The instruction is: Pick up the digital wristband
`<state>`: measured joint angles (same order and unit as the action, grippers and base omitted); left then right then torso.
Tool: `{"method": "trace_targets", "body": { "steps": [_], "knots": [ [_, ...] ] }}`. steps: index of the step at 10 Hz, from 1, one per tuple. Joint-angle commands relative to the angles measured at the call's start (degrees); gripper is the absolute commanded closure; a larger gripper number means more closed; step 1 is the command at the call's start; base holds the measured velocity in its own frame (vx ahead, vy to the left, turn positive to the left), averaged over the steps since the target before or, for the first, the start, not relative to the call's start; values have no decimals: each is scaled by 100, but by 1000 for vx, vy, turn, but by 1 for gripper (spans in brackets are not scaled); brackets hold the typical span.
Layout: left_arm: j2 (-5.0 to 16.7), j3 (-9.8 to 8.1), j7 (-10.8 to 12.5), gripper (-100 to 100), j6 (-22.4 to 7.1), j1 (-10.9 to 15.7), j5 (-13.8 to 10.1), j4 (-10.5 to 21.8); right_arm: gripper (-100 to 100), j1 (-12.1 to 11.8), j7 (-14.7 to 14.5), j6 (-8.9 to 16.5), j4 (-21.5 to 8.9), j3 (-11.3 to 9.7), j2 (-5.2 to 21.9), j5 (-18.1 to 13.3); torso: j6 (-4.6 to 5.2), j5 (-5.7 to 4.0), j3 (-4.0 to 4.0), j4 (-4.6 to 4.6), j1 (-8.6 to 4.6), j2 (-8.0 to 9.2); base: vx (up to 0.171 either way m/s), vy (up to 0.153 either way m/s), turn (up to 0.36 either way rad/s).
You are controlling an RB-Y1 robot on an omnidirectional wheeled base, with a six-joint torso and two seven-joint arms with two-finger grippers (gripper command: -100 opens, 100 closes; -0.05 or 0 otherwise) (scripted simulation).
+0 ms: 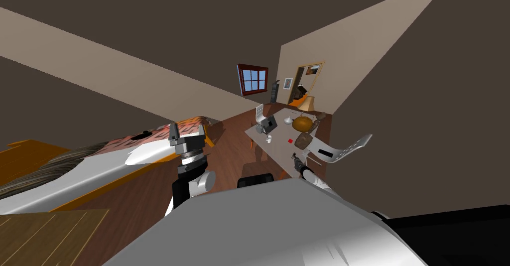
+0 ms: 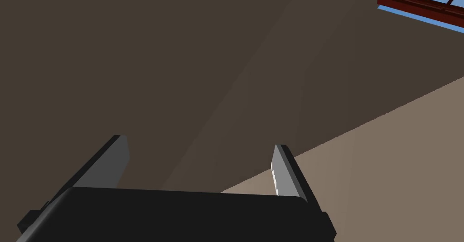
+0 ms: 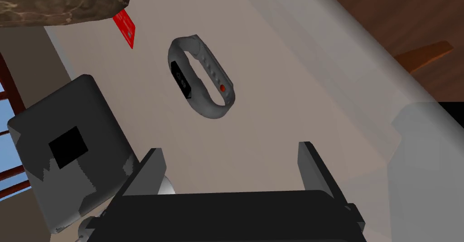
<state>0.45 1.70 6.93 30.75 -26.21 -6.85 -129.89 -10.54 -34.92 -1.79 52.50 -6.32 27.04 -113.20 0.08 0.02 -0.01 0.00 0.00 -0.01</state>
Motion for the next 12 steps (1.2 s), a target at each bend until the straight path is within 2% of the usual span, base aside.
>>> {"method": "trace_targets", "body": {
  "steps": [1, 3, 4, 5, 6, 7, 8, 9, 10, 11, 12],
  "knots": [
    [0, 0, 0, 0, 0, 0, 0, 0, -100, 12, -69, 91, -222, 16, 48, -286, 0, 0, 0, 0, 0, 0, 25, 10, 154],
    [0, 0, 0, 0, 0, 0, 0, 0, -100, 12, -69, 91, -222, 16, 48, -394, -2, 0, -2, 0, 0, -5, 23, -2, 59],
    [0, 0, 0, 0, 0, 0, 0, 0, -100, 26, -121, 206, -432, -12, 111, -584, 0, 0, 0, 0, 0, -1, 22, 2, 185],
    [0, 1, 0, 0, 0, 1, 0, 0, -100, 26, -121, 206, -432, -12, 111, -699, -4, 0, 0, 1, 1, -2, 25, -4, 90],
    [0, 0, 0, 0, 0, 0, 0, 0, -100, 32, -167, 314, -629, -40, 169, -940, -1, 0, -1, 0, -1, -3, 36, -5, 151],
    [0, 0, 0, 0, 0, 0, 0, 0, -100, 32, -167, 314, -629, -40, 169, -975, -3, 0, -3, 0, -2, -6, 34, -5, 94],
    [0, 0, 0, 0, 0, 0, 0, 0, -100, 33, -206, 413, -811, -70, 221, -1223, -1, 0, -3, -1, -2, -6, 36, 0, 191],
    [0, 0, 0, 0, 0, 0, 0, 0, -100, 33, -206, 413, -811, -70, 221, -1223, -3, 0, -4, -1, -1, -7, 28, -6, 74],
    [0, 0, 0, 0, 0, 0, 0, 0, -100, 29, -240, 503, -976, -99, 265, -1440, 0, 0, -3, -1, -2, -5, 28, -8, 121],
    [0, 0, 0, 0, 0, 0, 0, 0, -100, 29, -240, 503, -976, -99, 265, -1440, -2, 0, -2, 0, -2, -4, 24, -10, 80],
    [0, 0, 0, 0, 0, 0, 0, 0, -100, 20, -267, 583, -1126, -128, 301, -1626, -1, -1, -2, 0, -3, -4, 28, -9, 125]
  ]
}}
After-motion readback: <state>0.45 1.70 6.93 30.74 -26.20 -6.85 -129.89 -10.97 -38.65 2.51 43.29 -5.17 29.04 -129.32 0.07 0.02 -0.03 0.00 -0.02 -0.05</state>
